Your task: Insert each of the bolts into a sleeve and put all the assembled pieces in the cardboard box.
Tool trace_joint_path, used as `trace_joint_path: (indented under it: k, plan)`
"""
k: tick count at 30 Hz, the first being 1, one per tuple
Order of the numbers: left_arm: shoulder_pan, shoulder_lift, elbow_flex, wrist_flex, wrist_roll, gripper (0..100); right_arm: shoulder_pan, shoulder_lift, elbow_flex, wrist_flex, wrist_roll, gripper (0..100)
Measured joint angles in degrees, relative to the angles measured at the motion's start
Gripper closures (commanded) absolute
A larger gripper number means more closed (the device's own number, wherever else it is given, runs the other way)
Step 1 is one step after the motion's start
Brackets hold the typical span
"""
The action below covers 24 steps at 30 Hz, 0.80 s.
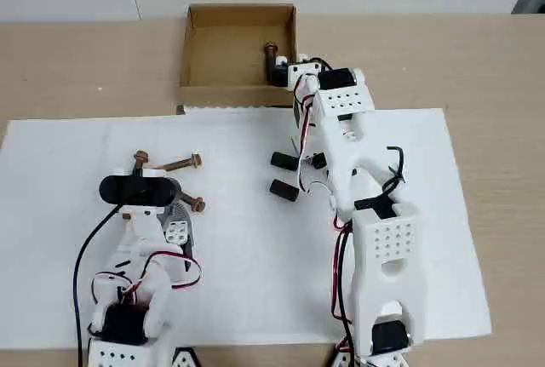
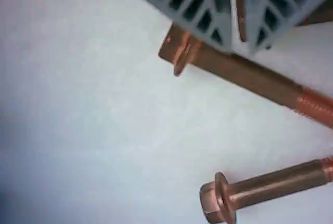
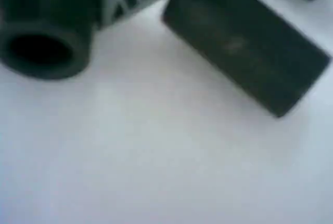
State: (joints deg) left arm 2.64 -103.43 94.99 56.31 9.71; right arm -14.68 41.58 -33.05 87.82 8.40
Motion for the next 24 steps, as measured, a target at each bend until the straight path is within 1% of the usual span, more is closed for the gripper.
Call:
trace_joint_path:
  k: [6,9,16,18,21,22,24]
  plan:
    - [0.00,0.00,0.00,0.00,0.00,99,0.00,0.00,-0.09,0.44,0.00,98.9]
    - [0.00,0.00,0.00,0.00,0.00,99,0.00,-1.76,0.00,2.90,0.00,98.9]
    - [0.00,0.00,0.00,0.00,-0.44,99,-0.35,-13.10,0.00,7.21,0.00,99.5]
    - [0.00,0.00,0.00,0.00,-3.08,99,0.00,-16.97,0.09,8.00,0.00,99.5]
    - [-0.09,0.00,0.00,0.00,-9.41,99,0.88,-22.68,0.18,9.32,1.32,99.6]
    - [-0.88,0.00,-0.35,0.00,-11.08,97,1.14,-24.62,0.97,9.58,2.29,99.6]
    - [-2.73,0.00,-2.81,0.00,-12.13,94,1.58,-28.48,3.43,9.93,3.34,99.6]
